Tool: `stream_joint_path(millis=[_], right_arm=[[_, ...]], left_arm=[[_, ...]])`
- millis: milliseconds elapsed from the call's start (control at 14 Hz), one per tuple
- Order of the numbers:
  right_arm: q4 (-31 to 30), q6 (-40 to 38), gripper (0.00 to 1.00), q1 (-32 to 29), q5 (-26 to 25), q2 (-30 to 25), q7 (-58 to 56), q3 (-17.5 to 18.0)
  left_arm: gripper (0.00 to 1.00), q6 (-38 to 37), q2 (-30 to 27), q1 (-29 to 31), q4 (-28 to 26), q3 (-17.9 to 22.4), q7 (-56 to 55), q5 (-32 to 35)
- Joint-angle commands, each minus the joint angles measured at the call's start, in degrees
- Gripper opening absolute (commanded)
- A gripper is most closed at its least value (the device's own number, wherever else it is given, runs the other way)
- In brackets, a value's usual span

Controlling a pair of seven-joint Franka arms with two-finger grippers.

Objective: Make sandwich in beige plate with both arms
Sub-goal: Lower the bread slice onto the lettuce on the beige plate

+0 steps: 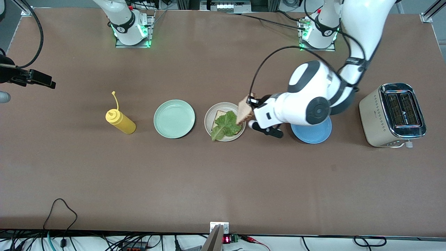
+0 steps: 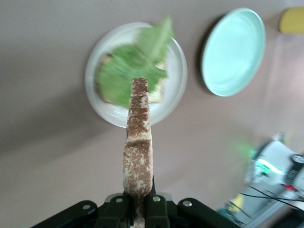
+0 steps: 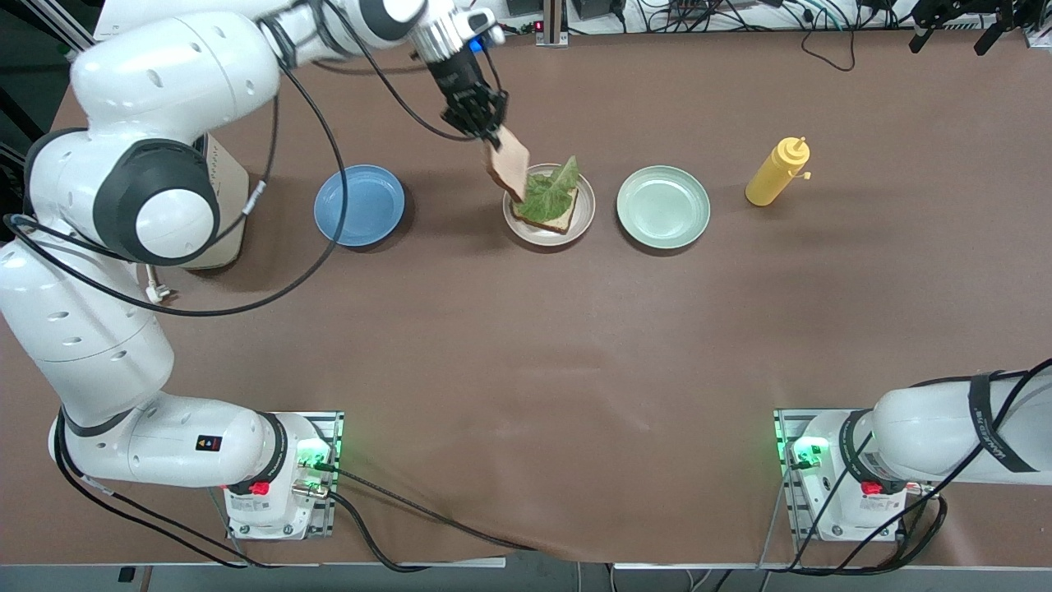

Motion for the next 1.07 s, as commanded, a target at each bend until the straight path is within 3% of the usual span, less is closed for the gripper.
stream_joint_path(millis=[0,573,788,1003], right_arm=[[0.5,0.0,1.00,0.0,0.8,0.0,0.3,0.1],[0.5,0.1,1.00,0.1,0.8,0.1,0.3,0.2],[0.5,0.1,1.00,0.1,0.8,0.1,0.3,0.3],[0.5,0.1,1.00,0.0,0.8,0.1,0.3,0.3]], left_arm=[[0.00,3.4,-0.9,-1.4,-2.5,2.5,-0.1,-8.9],[0.00,10.7,5.1,-1.3,-3.8,4.8,9.6,-25.3],[0.00,10.8,6.2,-0.4,-4.0,4.8,15.2,-27.8],[0.00,10.8,6.9,0.2,-5.4,5.9,23.6,-35.0]])
